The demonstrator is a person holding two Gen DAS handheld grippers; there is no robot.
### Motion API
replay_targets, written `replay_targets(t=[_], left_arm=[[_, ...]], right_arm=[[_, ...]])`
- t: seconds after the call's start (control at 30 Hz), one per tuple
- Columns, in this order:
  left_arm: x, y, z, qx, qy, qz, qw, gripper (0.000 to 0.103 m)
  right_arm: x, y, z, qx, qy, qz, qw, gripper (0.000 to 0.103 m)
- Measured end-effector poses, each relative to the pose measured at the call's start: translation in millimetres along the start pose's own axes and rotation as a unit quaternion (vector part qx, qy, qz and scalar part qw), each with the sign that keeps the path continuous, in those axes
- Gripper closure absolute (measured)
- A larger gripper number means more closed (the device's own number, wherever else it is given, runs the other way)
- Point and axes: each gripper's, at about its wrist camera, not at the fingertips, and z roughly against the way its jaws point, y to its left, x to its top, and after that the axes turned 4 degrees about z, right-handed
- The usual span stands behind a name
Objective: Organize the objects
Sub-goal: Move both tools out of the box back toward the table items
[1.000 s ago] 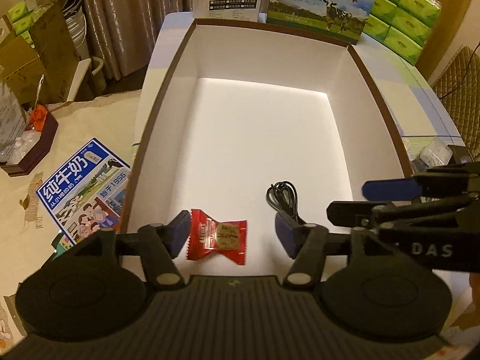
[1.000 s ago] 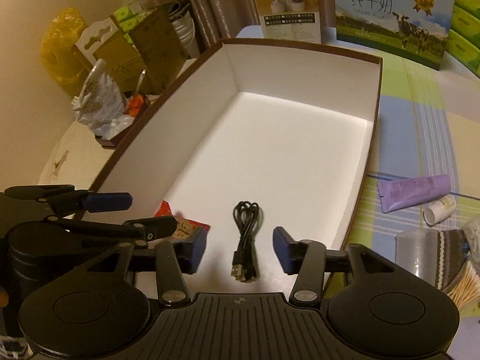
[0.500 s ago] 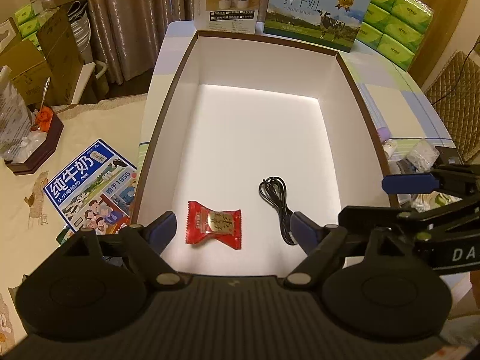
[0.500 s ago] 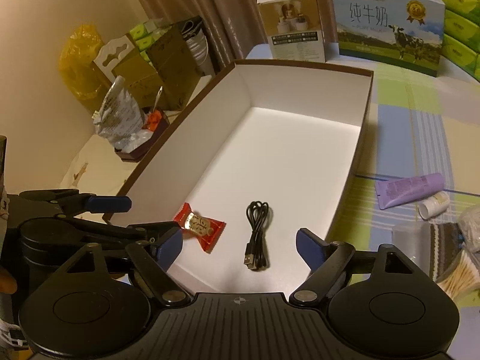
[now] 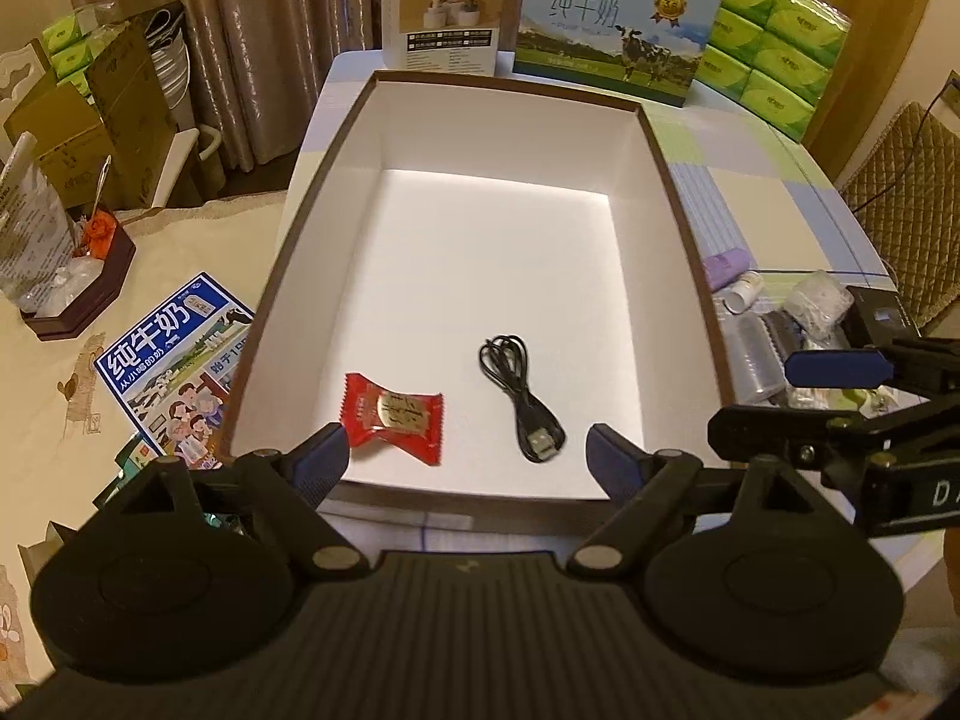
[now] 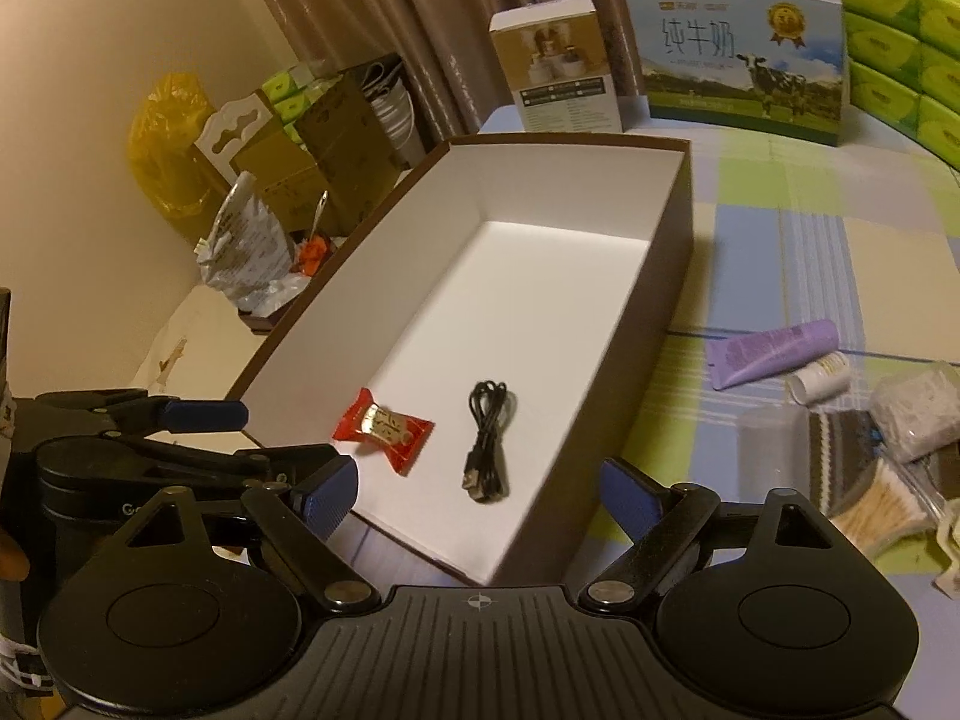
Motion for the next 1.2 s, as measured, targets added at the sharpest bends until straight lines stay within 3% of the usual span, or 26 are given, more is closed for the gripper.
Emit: replay_targets(t=[0.43, 1.2], left_arm=[[-23.9, -44.3, 17.3, 0.016, 0.004, 0.015, 0.9998, 0.019], [-57.2, -153.1, 10.7, 0.004, 0.028, 0.020, 0.9994, 0.019]], right_arm=[[-20.4, -32.1, 33.2, 0.018, 0.007, 0.004, 1.000, 0.018], [-50.1, -116.8, 87.4, 0.015, 0.029, -0.010, 0.999, 0.018]])
